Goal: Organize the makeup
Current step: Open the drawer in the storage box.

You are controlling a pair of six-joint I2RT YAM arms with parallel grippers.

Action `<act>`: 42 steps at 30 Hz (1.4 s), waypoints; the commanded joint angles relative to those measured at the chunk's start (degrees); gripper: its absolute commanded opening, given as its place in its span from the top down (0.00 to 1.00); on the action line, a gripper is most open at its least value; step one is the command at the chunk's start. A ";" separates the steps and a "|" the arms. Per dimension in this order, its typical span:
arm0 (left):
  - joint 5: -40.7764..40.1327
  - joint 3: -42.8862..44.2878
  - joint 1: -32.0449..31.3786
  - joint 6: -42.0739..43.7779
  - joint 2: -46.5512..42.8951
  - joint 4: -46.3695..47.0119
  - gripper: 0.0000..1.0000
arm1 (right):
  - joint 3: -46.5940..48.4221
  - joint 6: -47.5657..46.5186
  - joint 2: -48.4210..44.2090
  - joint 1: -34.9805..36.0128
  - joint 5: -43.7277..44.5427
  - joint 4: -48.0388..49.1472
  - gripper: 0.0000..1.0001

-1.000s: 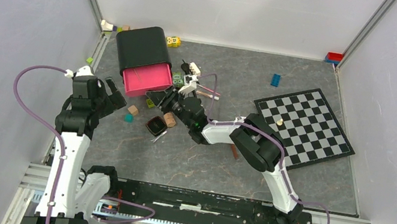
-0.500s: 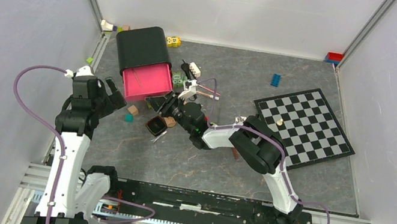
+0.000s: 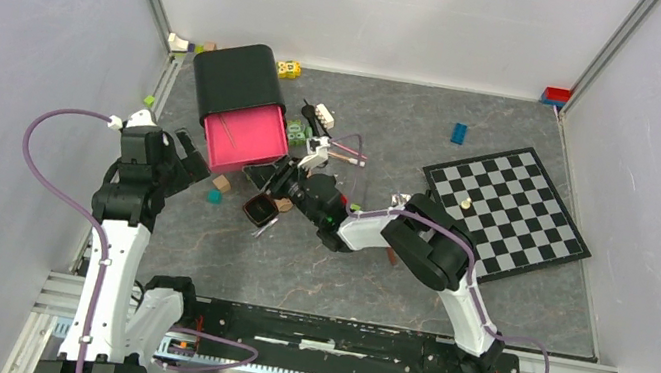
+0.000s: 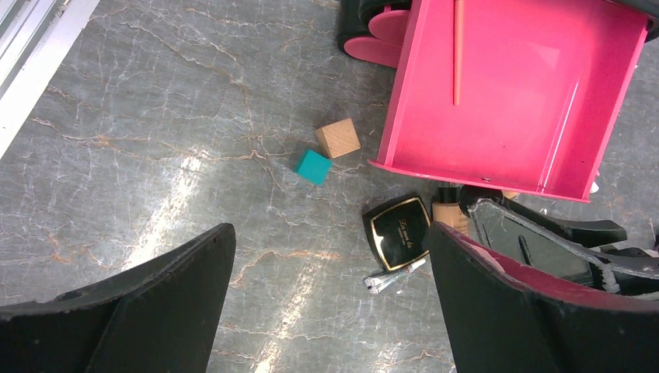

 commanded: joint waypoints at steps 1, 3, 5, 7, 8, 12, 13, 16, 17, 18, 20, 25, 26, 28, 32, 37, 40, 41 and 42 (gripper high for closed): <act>0.59 -0.21 -0.15 -1.92 -0.19 1.82 0.00 | -1.52 -0.82 -3.09 0.07 1.68 0.03 0.47; 0.65 -0.20 -0.15 -1.86 -0.17 1.82 0.00 | -1.82 -1.40 -3.51 0.04 1.65 -0.53 0.41; 0.70 -0.22 -0.18 -1.84 -0.18 1.90 0.00 | -2.32 -1.95 -4.11 -0.13 1.63 -1.05 0.36; 0.78 -0.27 -0.19 -1.86 -0.22 1.90 0.00 | -3.08 -2.70 -4.84 -0.32 1.76 -1.38 0.32; 0.78 -0.28 -0.19 -1.84 -0.23 1.90 0.00 | -3.43 -3.34 -5.46 -0.36 1.76 -1.70 0.31; 0.81 -0.31 -0.15 -1.74 -0.13 1.99 0.00 | -5.30 -6.84 -8.36 -0.69 1.73 -3.45 0.28; 0.81 -0.27 -0.15 -1.83 -0.22 1.99 0.00 | -5.86 -7.92 -9.35 -0.68 1.68 -4.06 0.28; 0.67 -0.31 -0.19 -1.76 -0.19 1.99 0.00 | -8.47 -11.67 -12.55 -0.89 1.50 -5.74 0.28; 0.70 -0.31 -0.10 -1.77 -0.22 1.99 0.00 | -9.48 -13.29 -13.55 -0.93 1.08 -6.22 0.28; 0.65 -0.31 -0.15 -1.74 -0.23 1.99 0.00 | -10.27 -14.57 -14.83 -0.98 0.86 -6.84 0.28; 0.66 -0.31 -0.15 -1.86 -0.18 2.00 0.00 | -12.11 -17.44 -17.12 -1.06 0.62 -8.62 0.28; 0.84 -0.40 -0.19 -1.79 -0.19 2.18 0.00 | -14.96 -23.91 -22.89 -2.21 0.09 -16.44 0.27; 0.95 -0.45 -0.14 -1.79 -0.09 2.17 0.00 | -15.06 -25.02 -24.24 -2.77 0.10 -18.54 0.28; 0.98 -0.49 -0.15 -1.83 0.01 2.17 0.00 | -14.90 -27.44 -26.28 -3.84 0.13 -23.31 0.27; 0.93 -0.49 -0.15 -1.83 0.18 2.21 0.00 | -14.68 -31.68 -29.96 -5.90 0.29 -32.26 0.26; 1.00 -0.45 -0.14 -1.82 0.79 2.17 0.00 | -13.95 -36.16 -33.69 -8.22 2.53 -42.49 0.25; 0.99 -0.40 -0.18 -1.74 1.17 2.15 0.00 | -13.19 -36.96 -35.26 -10.07 4.20 -48.27 0.21; 1.04 -0.40 -0.20 -1.73 1.24 2.17 0.00 | -13.18 -37.23 -35.74 -10.69 4.28 -49.74 0.21; 0.94 -0.40 -0.24 -1.77 1.28 2.20 0.00 | -13.42 -37.59 -36.50 -11.29 4.24 -50.50 0.21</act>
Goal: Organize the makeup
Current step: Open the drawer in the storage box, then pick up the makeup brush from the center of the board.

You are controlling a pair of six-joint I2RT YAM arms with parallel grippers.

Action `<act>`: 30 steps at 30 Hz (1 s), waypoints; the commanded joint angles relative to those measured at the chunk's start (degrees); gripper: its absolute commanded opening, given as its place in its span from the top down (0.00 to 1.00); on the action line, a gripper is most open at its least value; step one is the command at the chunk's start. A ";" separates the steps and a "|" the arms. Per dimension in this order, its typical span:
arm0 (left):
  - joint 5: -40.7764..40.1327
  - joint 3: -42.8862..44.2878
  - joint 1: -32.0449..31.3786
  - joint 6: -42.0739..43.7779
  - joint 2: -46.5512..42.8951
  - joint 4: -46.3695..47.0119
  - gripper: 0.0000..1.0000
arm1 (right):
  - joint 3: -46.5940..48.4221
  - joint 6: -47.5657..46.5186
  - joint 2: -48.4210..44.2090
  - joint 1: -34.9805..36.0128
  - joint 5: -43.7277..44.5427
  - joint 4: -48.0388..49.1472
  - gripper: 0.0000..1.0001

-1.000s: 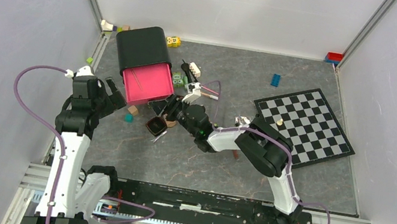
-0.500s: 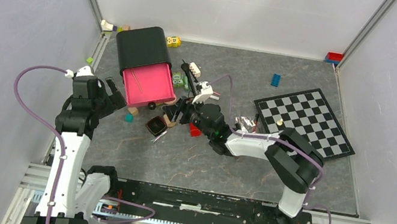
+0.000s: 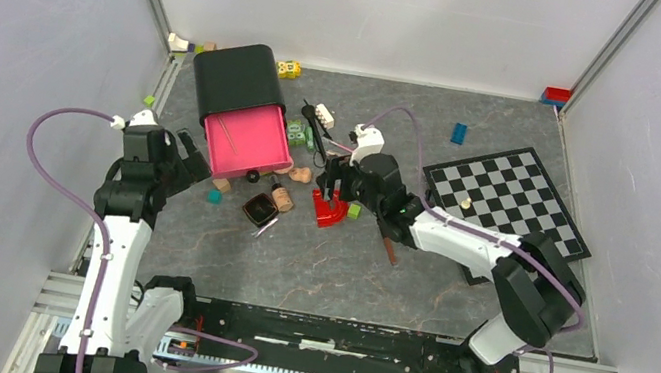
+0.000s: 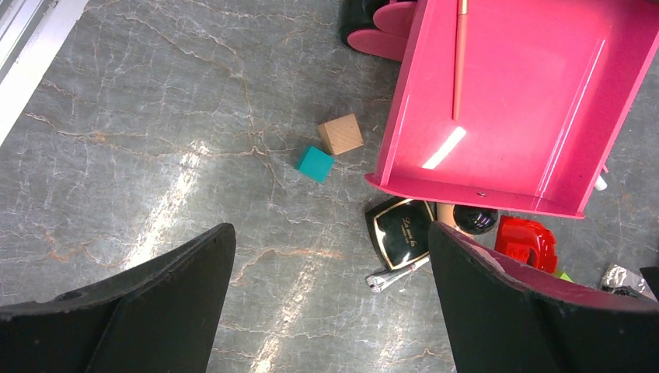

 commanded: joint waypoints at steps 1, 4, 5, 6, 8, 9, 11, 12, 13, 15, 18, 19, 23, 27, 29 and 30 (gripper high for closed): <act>0.61 -0.05 -0.24 -1.77 0.21 1.95 0.00 | 1.29 -4.16 -4.13 -2.18 2.36 -9.33 0.21; 0.39 -0.05 -0.44 -1.69 0.88 1.95 0.00 | 1.57 -5.45 -6.07 -3.26 3.86 -12.07 0.20; 0.40 -0.05 -0.41 -1.69 1.23 1.95 0.00 | 2.16 -5.80 -6.25 -3.65 4.39 -13.42 0.20; 0.30 -0.05 -0.41 -1.62 1.56 1.99 0.00 | 3.33 -6.38 -6.20 -4.14 4.49 -15.43 0.20; 0.17 0.03 -0.41 -1.66 2.08 1.97 0.00 | 5.83 -8.04 -5.53 -4.90 4.82 -20.02 0.20; 0.03 0.04 -0.40 -1.66 2.19 1.95 0.00 | 6.66 -9.78 -5.12 -5.32 4.83 -21.74 0.20; -0.39 0.11 -0.41 -1.69 2.02 1.95 0.00 | 9.65 -13.38 -3.73 -5.93 4.78 -25.13 0.20; -0.58 0.17 -0.41 -1.67 1.94 1.88 0.00 | 11.02 -15.57 -2.53 -6.29 4.72 -26.65 0.20; -0.80 0.28 -0.41 -1.62 1.80 1.79 0.00 | 12.81 -17.45 -1.29 -6.61 4.72 -28.38 0.20; -0.31 0.80 -0.41 -1.15 1.86 1.57 0.00 | 16.28 -21.04 1.30 -7.55 4.58 -31.19 0.20; 0.34 4.19 -0.41 -1.58 3.48 -0.95 0.01 | 21.65 -26.36 5.78 -9.66 0.86 -33.86 0.21; 0.61 5.53 -0.41 -1.63 4.10 -1.79 0.02 | 23.62 -27.65 7.56 -10.50 -1.35 -34.67 0.21; -1.65 8.73 -0.41 -0.18 4.42 -3.82 0.03 | 33.27 -31.77 15.57 -12.88 -7.84 -38.68 0.23; -5.16 7.51 -0.41 2.51 3.26 -4.38 0.02 | 40.46 -34.33 21.68 -13.83 -11.70 -39.29 0.28; -6.22 6.48 -0.41 3.04 3.00 -4.38 0.01 | 42.55 -33.57 23.86 -14.28 -13.29 -38.06 0.31; -6.47 6.13 -0.41 3.12 3.06 -4.29 0.01 | 43.40 -32.81 24.74 -14.41 -14.03 -37.12 0.33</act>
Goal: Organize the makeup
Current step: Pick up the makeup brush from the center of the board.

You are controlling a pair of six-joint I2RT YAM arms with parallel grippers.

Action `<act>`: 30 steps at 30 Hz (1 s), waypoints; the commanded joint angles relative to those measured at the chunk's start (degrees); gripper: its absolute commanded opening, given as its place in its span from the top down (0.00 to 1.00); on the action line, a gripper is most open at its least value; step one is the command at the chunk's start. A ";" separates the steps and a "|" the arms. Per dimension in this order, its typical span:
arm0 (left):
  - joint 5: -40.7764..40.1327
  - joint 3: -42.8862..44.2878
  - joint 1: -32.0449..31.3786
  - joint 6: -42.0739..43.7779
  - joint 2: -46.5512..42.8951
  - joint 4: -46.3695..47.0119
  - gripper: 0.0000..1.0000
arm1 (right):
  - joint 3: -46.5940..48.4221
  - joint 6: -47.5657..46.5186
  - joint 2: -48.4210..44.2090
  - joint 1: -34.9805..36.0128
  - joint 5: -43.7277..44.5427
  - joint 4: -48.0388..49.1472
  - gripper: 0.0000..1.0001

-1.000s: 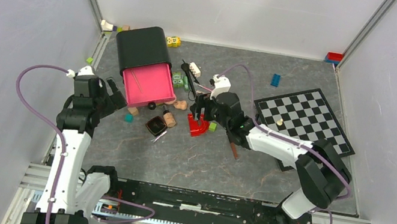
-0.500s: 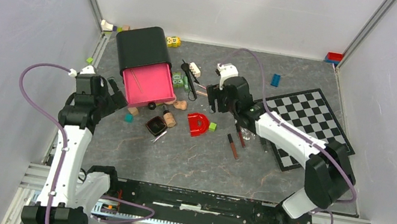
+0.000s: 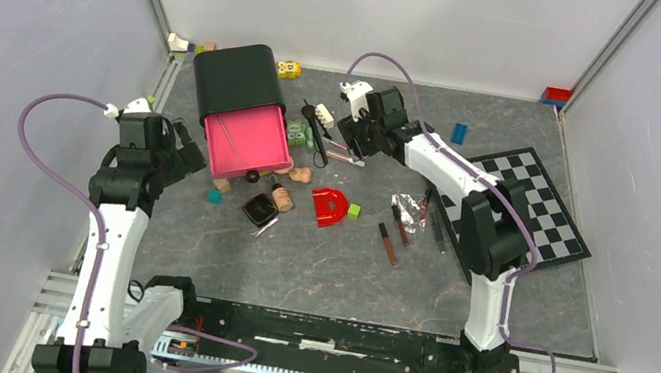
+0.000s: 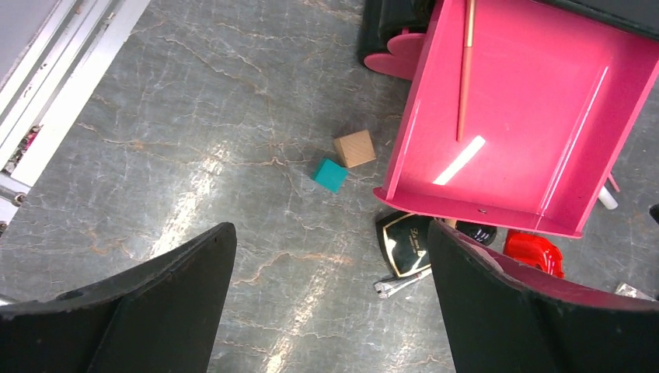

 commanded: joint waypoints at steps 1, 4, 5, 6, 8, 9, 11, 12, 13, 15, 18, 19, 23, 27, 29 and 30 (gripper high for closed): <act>-3.49 -0.48 -0.28 2.71 -0.65 -0.75 0.01 | 6.49 -0.75 3.63 -0.28 -6.30 1.67 0.35; -3.73 -1.14 -0.28 2.53 -0.77 0.08 0.00 | 9.16 3.73 6.47 -0.34 -7.86 4.61 0.40; -3.68 -1.80 -0.28 2.49 -0.88 0.97 0.00 | 10.03 5.19 7.38 -0.32 -8.11 5.63 0.43; -3.58 -2.05 -0.29 2.44 -0.98 1.39 0.00 | 10.80 6.14 8.47 -0.36 -8.63 6.41 0.44; -3.39 -1.95 -0.35 2.39 -0.74 1.40 0.00 | 12.13 9.86 10.36 -0.34 -9.37 8.13 0.47; -3.44 -2.05 -0.29 2.40 -0.73 1.39 0.00 | 12.85 11.15 11.21 -0.29 -9.31 8.89 0.48; -3.60 -2.06 -0.28 2.27 -0.82 1.45 0.00 | 13.91 13.10 12.78 -0.34 -9.57 10.38 0.50; -3.72 -2.06 -0.27 2.21 -0.99 1.50 0.00 | 14.18 13.92 13.32 -0.31 -9.67 11.38 0.51; -3.60 -2.14 -0.28 2.18 -1.17 1.62 0.00 | 14.42 14.86 13.82 -0.31 -9.92 12.34 0.52; -3.33 -2.31 -0.31 2.26 -1.26 1.84 0.00 | 14.55 16.31 14.79 -0.26 -10.68 14.69 0.54; -3.07 -2.33 -0.28 2.27 -1.22 1.89 0.00 | 15.27 17.98 16.27 -0.30 -11.90 16.62 0.57; -3.00 -2.41 -0.28 2.27 -1.26 1.97 0.00 | 15.50 18.47 16.75 -0.25 -12.31 17.08 0.57; -2.97 -2.41 -0.26 2.27 -1.55 2.06 0.00 | 16.00 19.90 18.31 -0.09 -13.81 18.76 0.59; -2.86 -2.50 -0.25 2.27 -1.64 2.24 0.00 | 16.88 19.51 20.00 0.62 -13.50 18.51 0.60; -2.86 -2.58 -0.28 2.29 -1.67 2.24 0.00 | 17.10 19.13 20.68 0.92 -12.54 18.30 0.60; -2.87 -2.52 -0.28 2.27 -1.54 2.24 0.00 | 17.06 18.98 20.87 1.06 -11.99 18.38 0.60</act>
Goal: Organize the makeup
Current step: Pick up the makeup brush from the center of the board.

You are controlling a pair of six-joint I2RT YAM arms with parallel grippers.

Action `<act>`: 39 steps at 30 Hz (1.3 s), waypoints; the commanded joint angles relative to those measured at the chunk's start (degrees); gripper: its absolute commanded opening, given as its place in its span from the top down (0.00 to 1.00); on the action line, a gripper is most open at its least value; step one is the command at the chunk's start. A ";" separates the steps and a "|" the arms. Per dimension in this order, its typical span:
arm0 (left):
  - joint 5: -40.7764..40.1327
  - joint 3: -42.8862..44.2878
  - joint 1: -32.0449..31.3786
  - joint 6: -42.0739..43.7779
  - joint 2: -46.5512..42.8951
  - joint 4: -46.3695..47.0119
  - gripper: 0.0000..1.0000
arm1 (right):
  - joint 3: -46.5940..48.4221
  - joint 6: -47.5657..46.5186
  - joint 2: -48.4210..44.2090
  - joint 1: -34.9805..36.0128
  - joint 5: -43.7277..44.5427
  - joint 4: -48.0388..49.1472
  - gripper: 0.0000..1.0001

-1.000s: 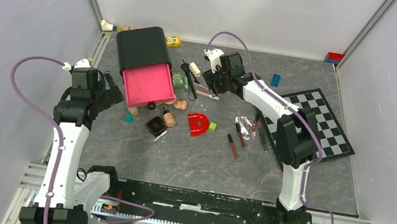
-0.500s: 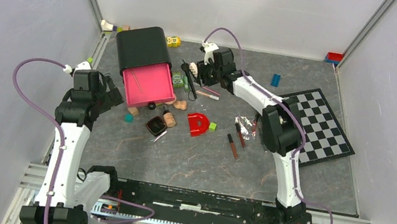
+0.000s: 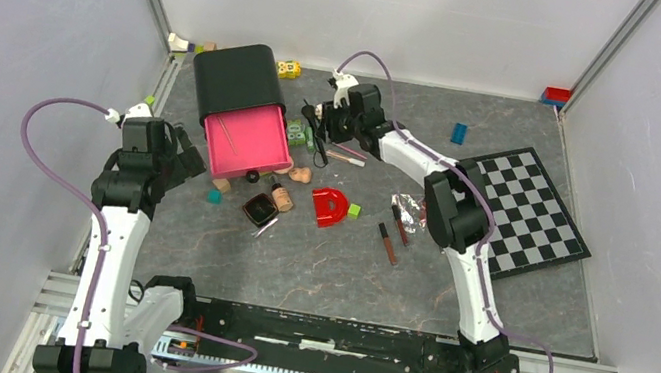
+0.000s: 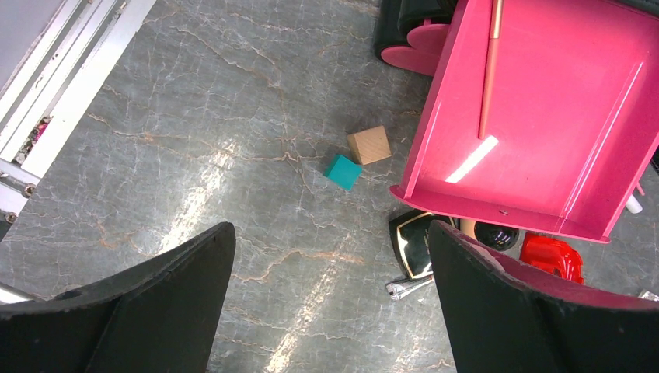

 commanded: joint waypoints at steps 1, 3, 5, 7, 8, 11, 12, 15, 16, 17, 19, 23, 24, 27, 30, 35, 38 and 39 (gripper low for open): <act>-0.75 -0.31 -0.19 1.94 -0.72 1.91 0.00 | 2.47 0.18 1.51 1.09 1.04 2.19 0.60; -0.75 -0.32 -0.20 1.94 -0.51 2.00 0.00 | 2.47 -0.26 1.86 1.25 2.06 2.10 0.61; -0.73 -0.32 -0.20 1.87 -0.20 2.00 0.00 | 2.38 -0.89 2.14 1.41 3.13 2.02 0.61; -0.58 -0.32 -0.19 1.87 0.09 2.00 0.00 | 2.27 -1.31 2.53 1.60 3.84 2.01 0.61; -0.57 -0.32 -0.19 1.87 0.12 2.00 0.00 | 2.20 -1.54 2.61 1.66 4.26 1.91 0.61; -0.57 -0.30 -0.21 1.87 0.11 2.00 0.00 | 2.03 -2.26 3.11 1.90 5.62 1.65 0.61; -0.58 -0.32 -0.15 1.87 0.03 1.95 0.00 | 2.03 -2.37 3.27 1.95 5.85 1.58 0.61; -0.56 -0.32 -0.19 1.88 0.09 2.00 0.00 | 2.09 -2.98 3.97 2.27 6.41 1.37 0.61; -0.49 -0.31 -0.20 1.89 0.11 2.00 0.00 | 2.19 -3.20 4.20 2.41 6.72 1.17 0.61; -0.51 -0.32 -0.19 1.85 0.19 2.00 0.00 | 2.35 -3.44 4.48 2.60 6.99 1.04 0.61; -0.38 -0.31 -0.19 1.78 0.28 2.07 0.00 | 2.55 -3.83 5.07 2.95 7.65 0.76 0.61; -0.29 -0.23 -0.20 1.78 0.46 2.09 0.00 | 2.73 -4.15 6.09 3.50 8.89 0.65 0.61; -0.20 -0.27 -0.19 1.78 0.41 2.09 0.00 | 2.73 -4.35 6.26 3.56 9.16 0.67 0.61; -0.25 -0.32 -0.19 1.79 0.46 2.09 0.00 | 2.73 -5.62 6.68 4.10 11.04 0.15 0.62; -0.25 -0.32 -0.19 1.78 0.55 2.17 0.00 | 2.55 -7.20 6.86 4.71 12.57 -0.29 0.62; -0.11 -0.31 -0.20 1.81 0.72 2.17 0.00 | 2.51 -11.47 6.99 6.74 18.65 -1.61 0.62; -0.11 -0.32 -0.19 1.78 0.64 2.17 0.00 | 2.08 -13.86 7.00 7.94 21.34 -1.79 0.62; -0.16 -0.32 -0.19 1.78 0.63 2.17 0.00 | 1.90 -14.06 6.92 8.20 21.90 -1.74 0.63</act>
